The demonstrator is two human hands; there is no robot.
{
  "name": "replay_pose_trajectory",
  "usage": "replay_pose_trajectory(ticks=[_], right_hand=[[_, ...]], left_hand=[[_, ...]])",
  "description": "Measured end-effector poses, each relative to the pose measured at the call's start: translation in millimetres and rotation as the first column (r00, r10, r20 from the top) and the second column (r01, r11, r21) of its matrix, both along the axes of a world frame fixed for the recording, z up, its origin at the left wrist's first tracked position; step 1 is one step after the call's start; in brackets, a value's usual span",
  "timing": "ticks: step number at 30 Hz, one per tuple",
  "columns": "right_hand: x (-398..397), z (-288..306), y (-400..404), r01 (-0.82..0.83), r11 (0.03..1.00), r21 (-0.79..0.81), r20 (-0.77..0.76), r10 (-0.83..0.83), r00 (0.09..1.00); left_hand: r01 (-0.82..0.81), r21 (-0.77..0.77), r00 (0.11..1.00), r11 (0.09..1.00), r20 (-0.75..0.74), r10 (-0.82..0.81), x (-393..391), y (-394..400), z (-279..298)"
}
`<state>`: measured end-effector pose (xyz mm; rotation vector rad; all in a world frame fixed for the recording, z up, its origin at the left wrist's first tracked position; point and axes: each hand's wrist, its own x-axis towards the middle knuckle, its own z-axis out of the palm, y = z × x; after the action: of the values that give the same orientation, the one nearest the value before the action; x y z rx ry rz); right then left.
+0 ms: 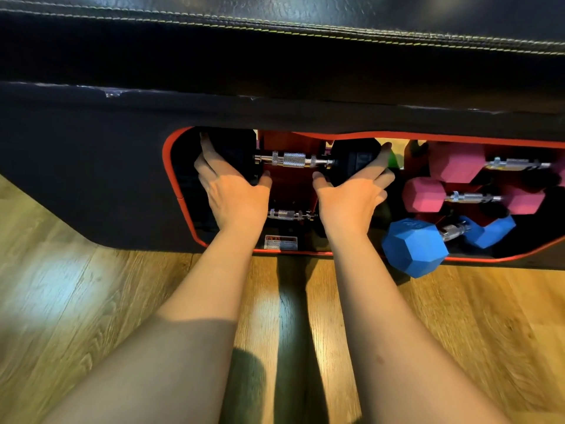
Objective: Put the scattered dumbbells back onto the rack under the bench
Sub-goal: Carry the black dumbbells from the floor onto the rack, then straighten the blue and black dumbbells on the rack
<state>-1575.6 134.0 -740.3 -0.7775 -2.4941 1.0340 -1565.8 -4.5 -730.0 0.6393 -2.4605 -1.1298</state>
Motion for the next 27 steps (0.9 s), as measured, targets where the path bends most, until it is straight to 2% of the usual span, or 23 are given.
replay_pose_trajectory(ticks=[5, 8, 12, 17, 23, 25, 27], right_hand=[[1, 1, -1, 0.011, 1.000, -0.012, -0.031, -0.011, 0.999], [2, 1, -1, 0.005, 1.000, -0.015, -0.050, -0.006, 0.999], [4, 3, -1, 0.000, 1.000, -0.015, -0.067, -0.001, 0.998], [10, 1, 1, -0.036, 0.999, 0.003, -0.109, 0.036, 0.993], [26, -11, 19, -0.111, 0.994, -0.016, -0.203, 0.106, 0.973], [35, -19, 24, -0.104, 0.995, -0.011, -0.249, 0.098, 0.964], [43, -31, 34, -0.010, 0.994, -0.113, -0.304, -0.025, 0.952]], left_hand=[[-0.027, 0.075, 1.000, 0.997, 0.007, 0.027, -4, 1, -6], [-0.021, 0.024, 0.999, 0.999, -0.024, 0.021, -4, 0, -6], [-0.053, 0.067, 0.998, 0.996, -0.032, 0.055, -8, -1, -12], [-0.143, 0.309, 0.980, 0.940, -0.086, 0.177, 1, 22, -22], [-0.217, 0.520, 0.972, 0.826, 0.039, 0.231, 14, 73, -41], [-0.236, 0.533, 0.966, 0.812, 0.040, 0.254, 24, 95, -45], [-0.187, 0.512, 0.974, 0.838, -0.011, 0.225, 42, 120, -53]])
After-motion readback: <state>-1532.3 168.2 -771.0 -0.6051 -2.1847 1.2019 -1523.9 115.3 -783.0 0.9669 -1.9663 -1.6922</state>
